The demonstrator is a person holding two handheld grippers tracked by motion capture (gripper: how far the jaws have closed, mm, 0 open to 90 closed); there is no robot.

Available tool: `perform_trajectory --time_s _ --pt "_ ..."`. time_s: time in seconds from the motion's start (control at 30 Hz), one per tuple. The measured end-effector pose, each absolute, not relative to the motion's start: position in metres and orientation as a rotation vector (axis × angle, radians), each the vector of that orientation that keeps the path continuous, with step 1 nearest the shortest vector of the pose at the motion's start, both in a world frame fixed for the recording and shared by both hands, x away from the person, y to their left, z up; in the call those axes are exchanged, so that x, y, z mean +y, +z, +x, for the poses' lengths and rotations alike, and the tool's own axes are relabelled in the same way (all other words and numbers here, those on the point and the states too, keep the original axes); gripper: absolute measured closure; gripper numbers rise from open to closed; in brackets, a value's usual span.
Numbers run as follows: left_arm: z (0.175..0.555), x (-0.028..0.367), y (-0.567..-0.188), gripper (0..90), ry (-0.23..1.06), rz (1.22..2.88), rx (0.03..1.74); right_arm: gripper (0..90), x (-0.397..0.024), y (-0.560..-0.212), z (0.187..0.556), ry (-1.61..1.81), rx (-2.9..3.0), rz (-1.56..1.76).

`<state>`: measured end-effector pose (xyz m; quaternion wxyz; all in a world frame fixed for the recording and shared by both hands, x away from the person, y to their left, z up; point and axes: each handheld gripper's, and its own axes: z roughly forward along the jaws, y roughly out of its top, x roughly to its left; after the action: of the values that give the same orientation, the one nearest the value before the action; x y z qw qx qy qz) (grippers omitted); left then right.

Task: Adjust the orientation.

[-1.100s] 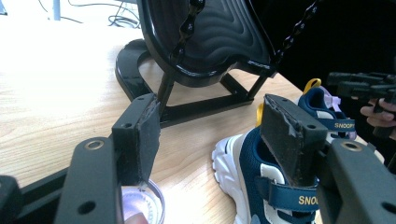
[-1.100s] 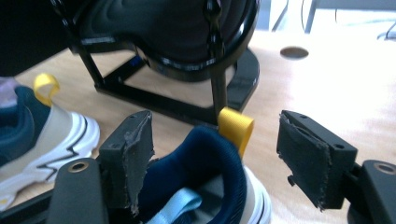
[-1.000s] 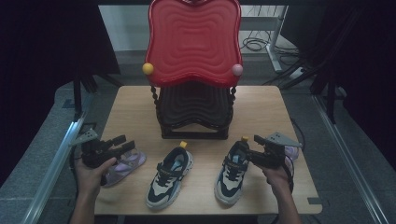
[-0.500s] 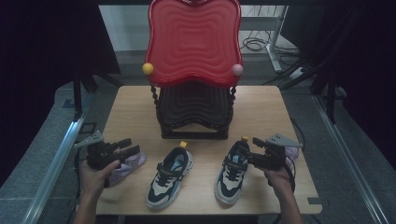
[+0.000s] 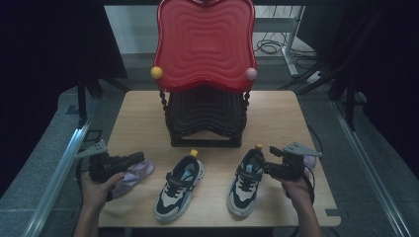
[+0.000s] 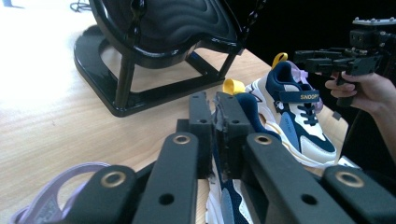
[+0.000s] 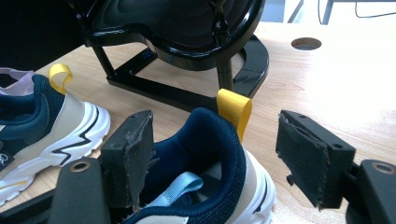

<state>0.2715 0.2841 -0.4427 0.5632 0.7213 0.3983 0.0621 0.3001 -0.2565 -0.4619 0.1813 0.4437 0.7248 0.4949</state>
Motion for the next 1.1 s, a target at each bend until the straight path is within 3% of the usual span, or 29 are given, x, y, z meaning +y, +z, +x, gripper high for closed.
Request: perform_trajectory --time_s 0.73,1.1 --pt "0.250 0.312 -0.432 90.0 0.201 1.809 1.051 29.3 -0.262 -0.454 0.299 1.519 2.042 1.228" --pt "0.231 0.339 -0.463 89.6 0.209 1.811 1.173 30.3 -0.259 -0.460 0.299 1.517 2.050 1.258"
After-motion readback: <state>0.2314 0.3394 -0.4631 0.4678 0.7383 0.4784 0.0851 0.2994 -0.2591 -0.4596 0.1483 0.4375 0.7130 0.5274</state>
